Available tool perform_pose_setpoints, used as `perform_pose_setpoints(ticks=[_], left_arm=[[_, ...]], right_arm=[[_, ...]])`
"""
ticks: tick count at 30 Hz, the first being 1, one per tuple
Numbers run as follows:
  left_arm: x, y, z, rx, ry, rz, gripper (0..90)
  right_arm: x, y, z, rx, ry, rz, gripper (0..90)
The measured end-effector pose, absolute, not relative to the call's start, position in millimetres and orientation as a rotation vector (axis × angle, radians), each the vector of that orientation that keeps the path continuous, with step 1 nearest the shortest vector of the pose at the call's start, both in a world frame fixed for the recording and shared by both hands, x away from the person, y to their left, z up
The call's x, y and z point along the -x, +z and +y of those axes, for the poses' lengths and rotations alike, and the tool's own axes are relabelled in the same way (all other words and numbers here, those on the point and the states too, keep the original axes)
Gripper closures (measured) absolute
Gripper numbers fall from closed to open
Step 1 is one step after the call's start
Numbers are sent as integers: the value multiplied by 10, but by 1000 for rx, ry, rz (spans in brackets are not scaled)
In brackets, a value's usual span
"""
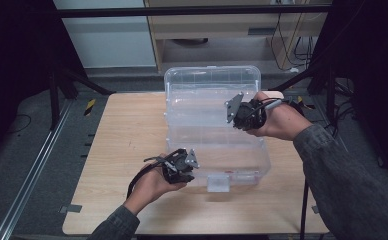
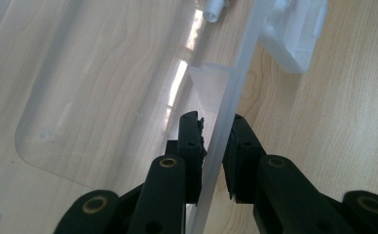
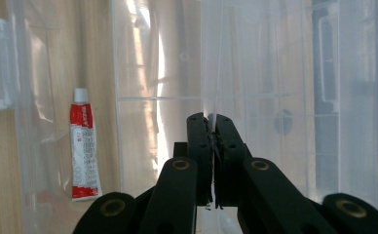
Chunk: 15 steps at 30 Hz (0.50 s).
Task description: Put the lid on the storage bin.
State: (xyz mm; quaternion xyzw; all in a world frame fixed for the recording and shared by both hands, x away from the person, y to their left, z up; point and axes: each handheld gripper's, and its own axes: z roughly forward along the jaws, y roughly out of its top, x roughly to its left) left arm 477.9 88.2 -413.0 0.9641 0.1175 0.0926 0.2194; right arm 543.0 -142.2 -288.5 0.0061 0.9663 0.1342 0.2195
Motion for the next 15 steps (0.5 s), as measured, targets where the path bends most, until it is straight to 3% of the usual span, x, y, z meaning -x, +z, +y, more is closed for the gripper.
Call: perform_pose_setpoints(ticks=[15], left_arm=[[-4713, -4149, 881, -2649, 240, 402, 773]], right_arm=[[-5168, -2977, -1501, -1, 415, 2684, 870]])
